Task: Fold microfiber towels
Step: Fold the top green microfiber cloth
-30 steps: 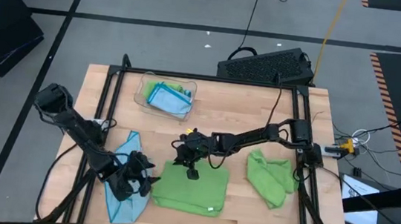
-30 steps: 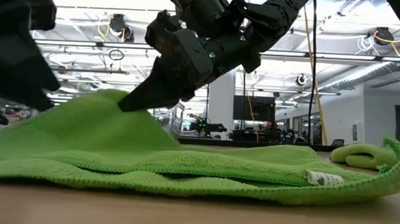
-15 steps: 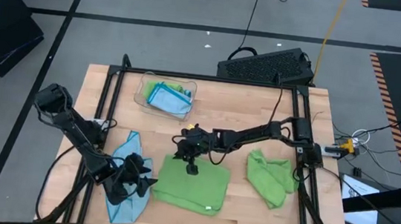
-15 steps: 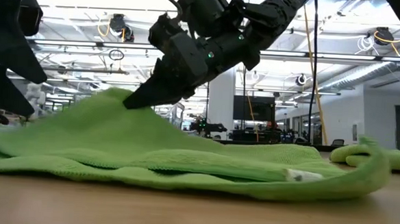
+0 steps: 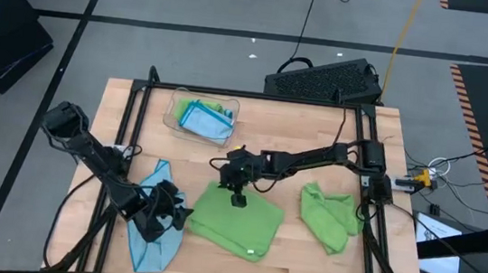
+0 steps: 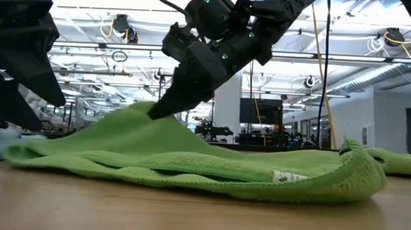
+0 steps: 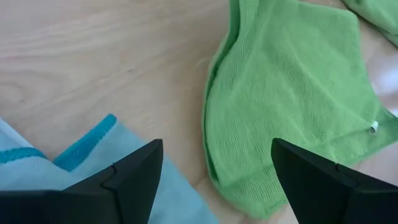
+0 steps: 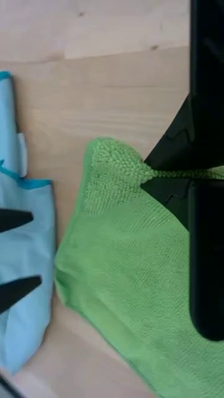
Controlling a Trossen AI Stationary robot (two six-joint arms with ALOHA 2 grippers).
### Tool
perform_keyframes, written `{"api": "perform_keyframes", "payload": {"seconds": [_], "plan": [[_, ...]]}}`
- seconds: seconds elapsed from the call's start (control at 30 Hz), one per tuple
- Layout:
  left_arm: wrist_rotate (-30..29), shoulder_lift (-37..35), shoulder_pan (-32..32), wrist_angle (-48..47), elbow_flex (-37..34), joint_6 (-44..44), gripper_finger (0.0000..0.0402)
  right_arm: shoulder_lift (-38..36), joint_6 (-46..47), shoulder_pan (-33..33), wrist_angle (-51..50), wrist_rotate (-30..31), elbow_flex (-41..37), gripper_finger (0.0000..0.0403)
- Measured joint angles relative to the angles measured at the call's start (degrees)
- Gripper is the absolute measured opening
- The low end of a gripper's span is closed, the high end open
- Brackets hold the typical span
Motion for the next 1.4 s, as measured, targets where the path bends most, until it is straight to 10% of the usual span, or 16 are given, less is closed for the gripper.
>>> {"api": "perform_keyframes", "payload": {"seconds": [0.7, 1.4], "plan": [[13.34, 0.00, 14.92, 6.68, -0.04, 15.04, 0.0299, -10.49, 0.71, 0.22, -11.29, 8.48, -7.67, 0.0002], [17.77, 2.88, 21.16, 11.26, -0.04, 13.21, 0.0194, -12.50, 0.13, 0.13, -6.60, 8.26, -12.33, 0.0002]]}}
